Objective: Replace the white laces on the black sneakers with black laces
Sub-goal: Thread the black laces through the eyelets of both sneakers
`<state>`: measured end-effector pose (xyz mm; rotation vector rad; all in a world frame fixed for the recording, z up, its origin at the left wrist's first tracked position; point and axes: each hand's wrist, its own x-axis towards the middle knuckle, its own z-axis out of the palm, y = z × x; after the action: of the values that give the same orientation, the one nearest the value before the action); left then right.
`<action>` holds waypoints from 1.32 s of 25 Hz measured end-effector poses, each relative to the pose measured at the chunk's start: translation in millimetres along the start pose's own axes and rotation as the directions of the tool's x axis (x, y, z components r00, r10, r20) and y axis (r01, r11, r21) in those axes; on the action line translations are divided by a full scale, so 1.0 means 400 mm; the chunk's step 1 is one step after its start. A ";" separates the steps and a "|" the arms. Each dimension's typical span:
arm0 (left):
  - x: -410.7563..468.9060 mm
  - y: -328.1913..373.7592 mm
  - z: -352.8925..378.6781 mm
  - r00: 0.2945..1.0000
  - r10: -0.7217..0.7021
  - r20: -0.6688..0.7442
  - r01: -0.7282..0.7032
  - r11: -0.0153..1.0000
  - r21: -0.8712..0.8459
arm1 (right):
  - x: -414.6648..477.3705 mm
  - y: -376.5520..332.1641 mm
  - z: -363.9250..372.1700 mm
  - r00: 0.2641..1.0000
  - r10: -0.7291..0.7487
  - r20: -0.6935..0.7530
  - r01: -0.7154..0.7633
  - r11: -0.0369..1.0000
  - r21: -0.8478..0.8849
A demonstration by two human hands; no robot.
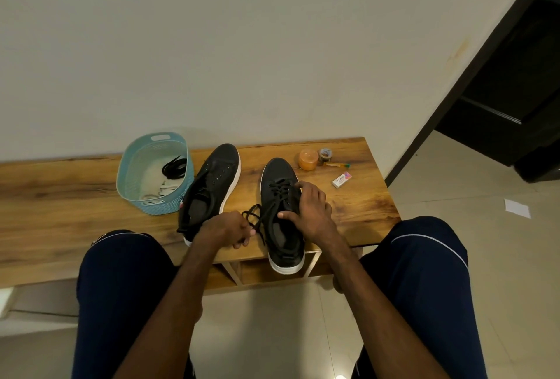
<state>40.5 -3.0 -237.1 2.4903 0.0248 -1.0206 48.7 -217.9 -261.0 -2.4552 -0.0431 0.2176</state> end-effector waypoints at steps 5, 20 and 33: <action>0.025 0.031 0.054 0.919 -0.136 -0.370 0.085 0.985 -0.150 | 0.000 -0.001 0.006 1.000 0.008 0.006 -0.008 1.000 0.019; 0.038 0.091 -0.015 0.870 -0.109 -0.481 -0.340 0.575 -0.744 | 0.003 -0.031 -0.030 0.999 -0.048 0.011 0.049 0.998 -0.031; -0.100 0.067 -0.126 0.856 0.187 -0.482 -0.512 0.180 -0.840 | -0.031 -0.187 0.027 0.962 -0.264 -0.066 0.269 0.892 0.362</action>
<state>49.9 -0.6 -167.9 1.2934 0.1058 -0.2148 36.4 -154.1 -220.7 -2.0468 -0.3055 0.0764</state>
